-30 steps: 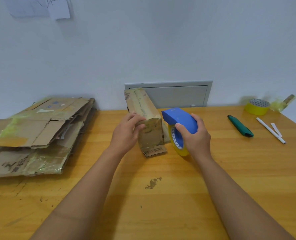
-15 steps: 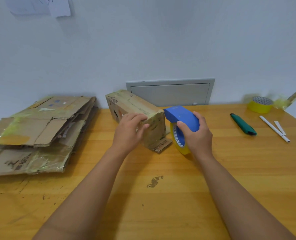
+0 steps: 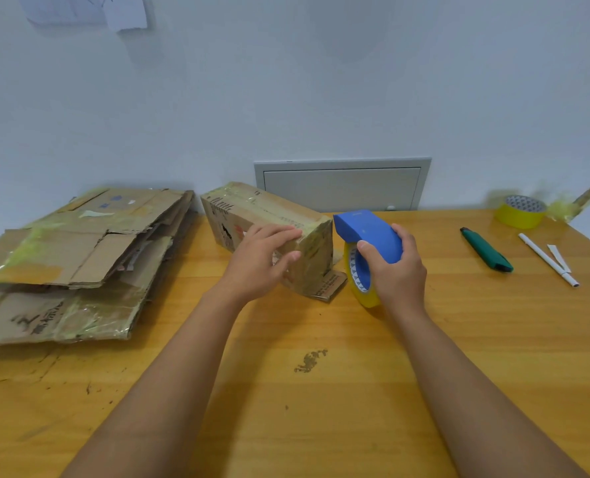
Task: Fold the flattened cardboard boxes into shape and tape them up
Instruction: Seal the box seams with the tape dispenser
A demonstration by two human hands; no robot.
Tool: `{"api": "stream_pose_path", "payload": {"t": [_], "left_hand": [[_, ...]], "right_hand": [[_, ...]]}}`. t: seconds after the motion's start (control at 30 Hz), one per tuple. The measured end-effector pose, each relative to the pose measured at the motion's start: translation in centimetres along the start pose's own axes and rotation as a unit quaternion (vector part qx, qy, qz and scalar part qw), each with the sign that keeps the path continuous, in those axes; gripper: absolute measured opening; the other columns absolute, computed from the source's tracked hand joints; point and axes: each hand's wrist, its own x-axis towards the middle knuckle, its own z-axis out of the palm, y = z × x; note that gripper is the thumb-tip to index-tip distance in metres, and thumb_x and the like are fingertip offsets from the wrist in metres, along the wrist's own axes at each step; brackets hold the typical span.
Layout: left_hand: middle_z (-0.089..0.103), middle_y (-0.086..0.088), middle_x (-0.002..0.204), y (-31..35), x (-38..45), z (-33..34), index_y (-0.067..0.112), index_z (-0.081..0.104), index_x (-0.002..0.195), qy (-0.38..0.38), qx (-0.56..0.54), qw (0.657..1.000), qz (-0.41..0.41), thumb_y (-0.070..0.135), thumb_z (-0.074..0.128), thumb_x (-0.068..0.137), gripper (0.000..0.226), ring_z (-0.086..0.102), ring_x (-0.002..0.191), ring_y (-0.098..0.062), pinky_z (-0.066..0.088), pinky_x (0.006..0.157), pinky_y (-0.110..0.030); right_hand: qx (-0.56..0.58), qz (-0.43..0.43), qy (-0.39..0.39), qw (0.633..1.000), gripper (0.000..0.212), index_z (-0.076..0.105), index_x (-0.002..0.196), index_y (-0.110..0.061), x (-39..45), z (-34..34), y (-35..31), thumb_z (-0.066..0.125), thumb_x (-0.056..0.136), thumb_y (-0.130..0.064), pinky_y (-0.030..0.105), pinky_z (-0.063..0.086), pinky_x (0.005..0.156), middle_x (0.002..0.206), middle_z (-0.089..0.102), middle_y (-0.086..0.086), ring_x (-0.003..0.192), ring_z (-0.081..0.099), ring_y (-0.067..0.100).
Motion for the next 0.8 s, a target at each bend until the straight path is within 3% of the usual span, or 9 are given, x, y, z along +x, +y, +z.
{"api": "stream_pose_path", "payload": {"t": [0.1,0.3,0.47,0.63,0.8], "left_hand": [[0.058,0.014,0.127,0.0,0.1,0.3,0.027,0.062,0.133,0.018,-0.010,1.000,0.004,0.029,0.066,0.094,0.039,0.035,0.115,-0.003,0.032,0.096,-0.026],[0.068,0.010,0.101,0.3,1.0,0.4,0.022,0.074,0.113,0.072,0.001,0.997,0.017,0.024,0.074,0.087,0.026,0.046,0.097,-0.014,0.039,0.079,-0.030],[0.060,0.016,0.106,-0.1,1.0,0.7,0.027,0.070,0.120,0.048,-0.001,0.999,0.019,0.033,0.072,0.089,0.032,0.039,0.101,-0.011,0.041,0.082,-0.036],[0.063,0.011,0.101,0.4,0.8,1.3,0.022,0.072,0.114,0.099,-0.010,0.995,0.016,0.029,0.073,0.088,0.028,0.040,0.097,-0.013,0.033,0.073,-0.025],[0.056,0.011,0.102,0.9,1.0,1.7,0.022,0.069,0.116,0.081,0.021,0.996,-0.005,0.035,0.070,0.090,0.030,0.038,0.099,-0.015,0.042,0.082,-0.036]], "right_hand": [[-0.005,-0.001,0.002,1.000,0.067,0.047,0.142,-0.028,-0.1,-0.1,0.0,0.073,0.085,-0.053,0.013,0.040,0.069,0.121,0.050,-0.014,0.103,0.052,0.011],[0.003,0.000,-0.001,1.000,0.068,0.048,0.142,-0.028,-0.1,-0.1,-0.1,0.072,0.084,-0.053,0.008,0.038,0.067,0.121,0.050,-0.015,0.102,0.051,0.009],[0.002,0.000,0.001,1.000,0.068,0.046,0.143,-0.027,-0.2,-0.1,0.1,0.073,0.085,-0.052,0.013,0.042,0.071,0.124,0.049,-0.015,0.105,0.051,0.010],[-0.007,-0.002,0.005,1.000,0.068,0.046,0.143,-0.028,-0.2,0.1,0.1,0.072,0.086,-0.052,0.012,0.041,0.068,0.123,0.048,-0.015,0.104,0.052,0.009],[0.000,0.007,0.008,1.000,0.069,0.044,0.144,-0.029,-0.2,-0.1,0.2,0.072,0.086,-0.052,0.024,0.049,0.080,0.133,0.052,-0.008,0.111,0.052,0.012]]}}
